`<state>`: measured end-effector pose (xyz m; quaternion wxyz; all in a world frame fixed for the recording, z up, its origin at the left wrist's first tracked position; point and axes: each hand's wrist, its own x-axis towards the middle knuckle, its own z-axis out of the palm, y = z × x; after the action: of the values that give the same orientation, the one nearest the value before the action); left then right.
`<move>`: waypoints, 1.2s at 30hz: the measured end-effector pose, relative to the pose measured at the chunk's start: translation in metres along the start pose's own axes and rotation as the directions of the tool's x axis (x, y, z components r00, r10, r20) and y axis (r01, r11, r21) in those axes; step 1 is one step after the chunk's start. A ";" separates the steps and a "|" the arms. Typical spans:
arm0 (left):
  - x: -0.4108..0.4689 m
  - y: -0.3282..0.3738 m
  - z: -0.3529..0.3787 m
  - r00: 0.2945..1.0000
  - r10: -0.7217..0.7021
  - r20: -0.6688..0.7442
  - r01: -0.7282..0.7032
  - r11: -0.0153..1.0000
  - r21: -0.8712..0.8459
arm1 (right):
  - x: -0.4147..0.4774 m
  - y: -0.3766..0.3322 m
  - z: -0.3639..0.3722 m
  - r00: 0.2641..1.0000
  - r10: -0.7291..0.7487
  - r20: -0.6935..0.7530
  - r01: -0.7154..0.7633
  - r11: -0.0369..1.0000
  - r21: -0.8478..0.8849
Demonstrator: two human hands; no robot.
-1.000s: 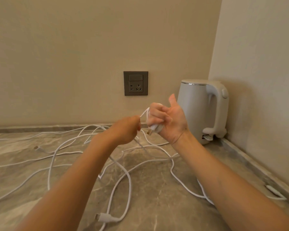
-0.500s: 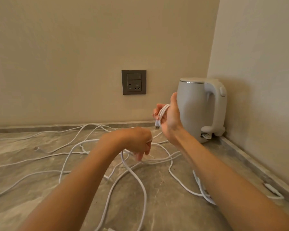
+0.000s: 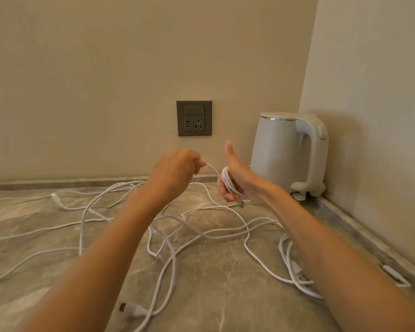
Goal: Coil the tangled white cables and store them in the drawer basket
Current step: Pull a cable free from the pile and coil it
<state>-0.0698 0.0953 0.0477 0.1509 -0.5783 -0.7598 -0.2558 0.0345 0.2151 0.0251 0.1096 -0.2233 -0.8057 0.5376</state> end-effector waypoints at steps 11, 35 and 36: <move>0.001 -0.005 0.015 0.999 -0.044 0.003 0.044 0.991 -0.124 | -0.002 -0.007 0.011 0.798 -0.349 0.492 -0.182 0.638 0.748; -0.006 0.023 0.014 0.821 0.073 0.567 -0.010 0.993 -0.114 | 0.008 0.004 0.003 0.888 -0.024 -0.460 0.247 0.867 0.433; -0.005 0.021 0.013 0.840 0.081 0.537 -0.025 0.994 -0.110 | 0.008 0.004 0.004 0.890 -0.030 -0.454 0.205 0.918 0.341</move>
<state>-0.0470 0.1026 0.0391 -0.0910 -0.6544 -0.7418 -0.1153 0.0264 0.2173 0.0191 0.3626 -0.2632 -0.6526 0.6110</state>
